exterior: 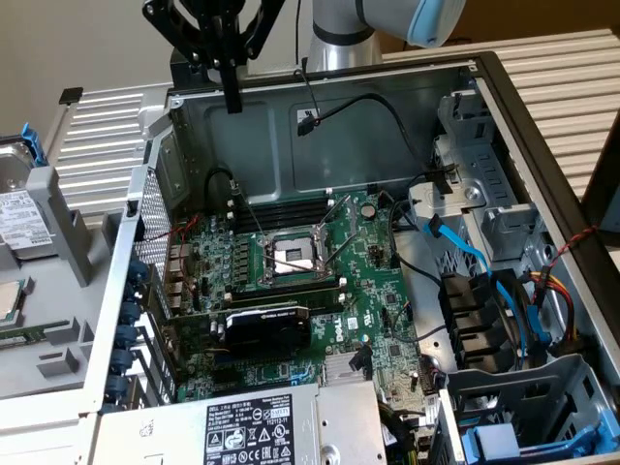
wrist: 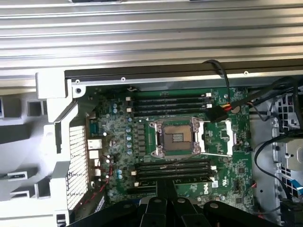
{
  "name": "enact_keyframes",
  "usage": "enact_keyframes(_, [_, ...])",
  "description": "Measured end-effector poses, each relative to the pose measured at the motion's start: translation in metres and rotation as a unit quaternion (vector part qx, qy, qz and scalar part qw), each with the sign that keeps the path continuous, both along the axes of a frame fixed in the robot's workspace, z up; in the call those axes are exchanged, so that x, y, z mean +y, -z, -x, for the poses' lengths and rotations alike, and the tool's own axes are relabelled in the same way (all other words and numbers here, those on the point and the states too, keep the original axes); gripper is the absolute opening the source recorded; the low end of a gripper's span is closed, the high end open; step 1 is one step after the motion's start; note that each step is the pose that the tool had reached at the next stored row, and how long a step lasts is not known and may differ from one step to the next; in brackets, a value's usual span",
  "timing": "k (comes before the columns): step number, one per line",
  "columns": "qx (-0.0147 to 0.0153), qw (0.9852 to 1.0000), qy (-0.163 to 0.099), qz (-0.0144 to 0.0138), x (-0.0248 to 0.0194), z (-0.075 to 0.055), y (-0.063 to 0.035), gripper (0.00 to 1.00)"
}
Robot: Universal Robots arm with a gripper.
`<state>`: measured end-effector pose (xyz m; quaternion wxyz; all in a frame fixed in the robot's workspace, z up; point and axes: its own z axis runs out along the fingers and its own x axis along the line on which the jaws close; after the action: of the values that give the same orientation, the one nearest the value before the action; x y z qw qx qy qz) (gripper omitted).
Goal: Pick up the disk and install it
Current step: 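Reach for the disk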
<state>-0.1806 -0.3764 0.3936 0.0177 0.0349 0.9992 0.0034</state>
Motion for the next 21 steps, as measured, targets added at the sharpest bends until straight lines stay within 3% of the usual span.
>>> enact_keyframes(5, [-0.0003,1.0000,0.000,0.0000,0.0015,0.018,0.0000,0.11])
enact_keyframes(15, [-0.0002,1.0000,0.000,0.0004,0.0158,0.030,-0.0003,0.11])
enact_keyframes(21, [-0.0003,1.0000,0.000,0.0004,0.0196,0.050,-0.0013,0.11])
